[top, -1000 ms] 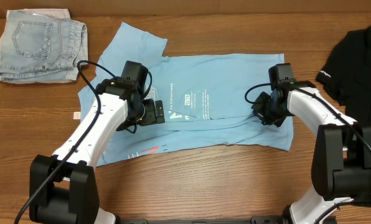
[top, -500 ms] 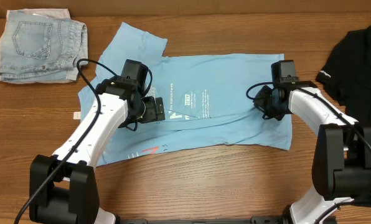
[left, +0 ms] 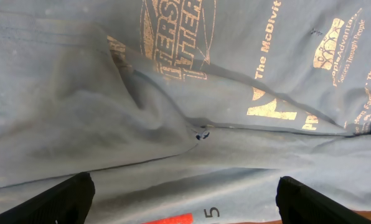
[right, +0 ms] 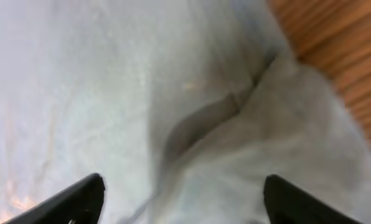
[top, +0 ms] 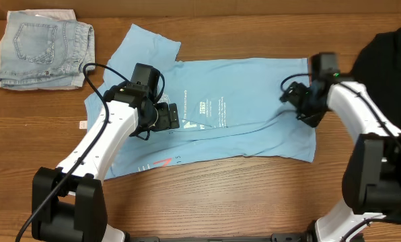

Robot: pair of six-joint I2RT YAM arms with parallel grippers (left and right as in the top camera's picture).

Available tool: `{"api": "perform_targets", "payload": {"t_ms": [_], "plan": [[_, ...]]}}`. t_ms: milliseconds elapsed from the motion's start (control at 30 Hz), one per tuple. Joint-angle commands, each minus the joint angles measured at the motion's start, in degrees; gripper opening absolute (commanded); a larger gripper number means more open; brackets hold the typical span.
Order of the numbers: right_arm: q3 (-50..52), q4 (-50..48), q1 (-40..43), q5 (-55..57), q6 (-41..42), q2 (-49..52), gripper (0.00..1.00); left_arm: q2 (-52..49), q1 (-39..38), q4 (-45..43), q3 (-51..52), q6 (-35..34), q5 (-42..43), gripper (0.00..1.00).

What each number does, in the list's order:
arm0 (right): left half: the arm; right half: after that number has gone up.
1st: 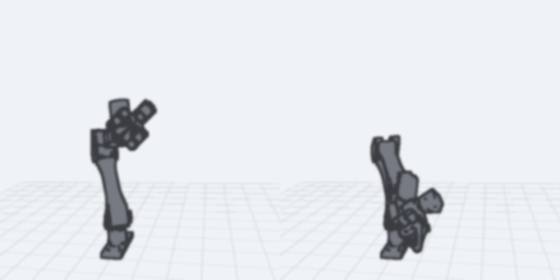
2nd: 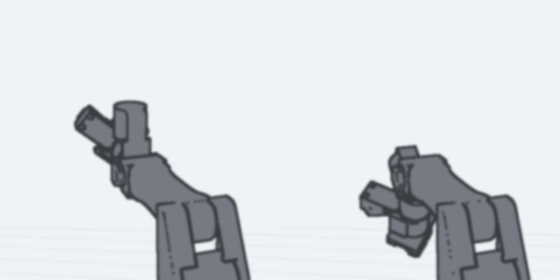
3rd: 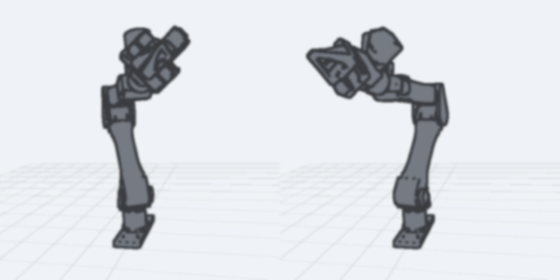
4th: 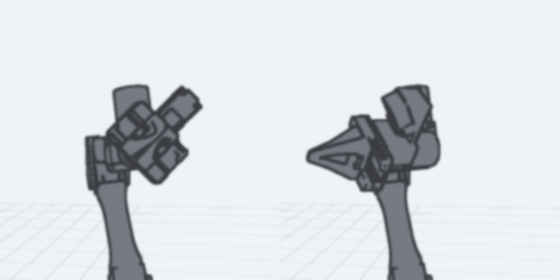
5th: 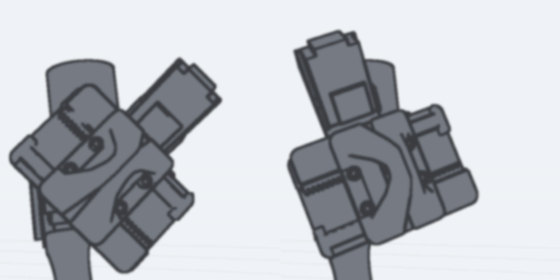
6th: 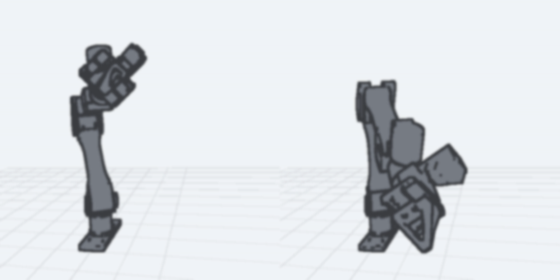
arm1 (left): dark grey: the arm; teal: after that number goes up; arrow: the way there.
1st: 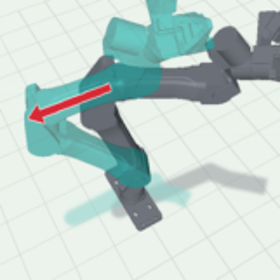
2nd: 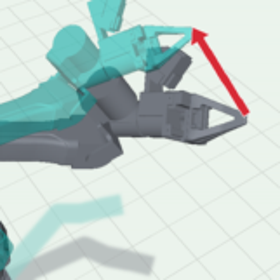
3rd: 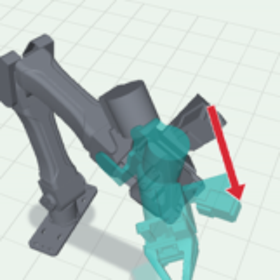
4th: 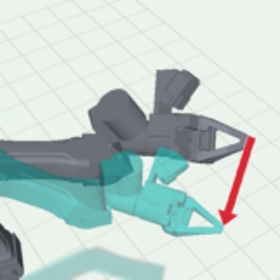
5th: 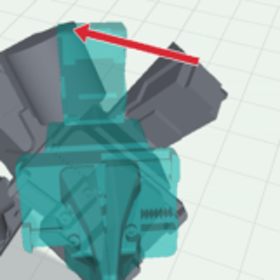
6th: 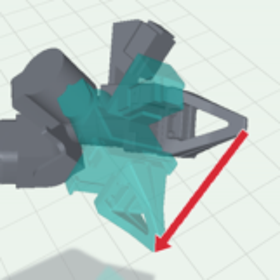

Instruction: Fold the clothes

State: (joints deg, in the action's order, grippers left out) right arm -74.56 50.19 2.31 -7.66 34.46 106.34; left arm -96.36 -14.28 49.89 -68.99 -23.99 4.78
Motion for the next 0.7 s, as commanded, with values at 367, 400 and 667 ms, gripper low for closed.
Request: {"api": "perform_targets", "payload": {"t_ms": [367,400,667], "plan": [[0.3,6.8,-14.3,-9.8,-15.7,0.1,0.04,-0.4,0.0,-0.8,-0.5,0.2,0.1,0.84],[1.1,5.7,-16.1,-9.2,-14.4,0.1,0.04,-0.4,0.0,-0.6,-0.5,0.2,-1.3,0.82],[3.0,2.0,-25.7,-8.2,-7.2,0.3,0.04,-0.4,1.2,0.9,-0.5,-0.7,-5.4,0.87]]}}
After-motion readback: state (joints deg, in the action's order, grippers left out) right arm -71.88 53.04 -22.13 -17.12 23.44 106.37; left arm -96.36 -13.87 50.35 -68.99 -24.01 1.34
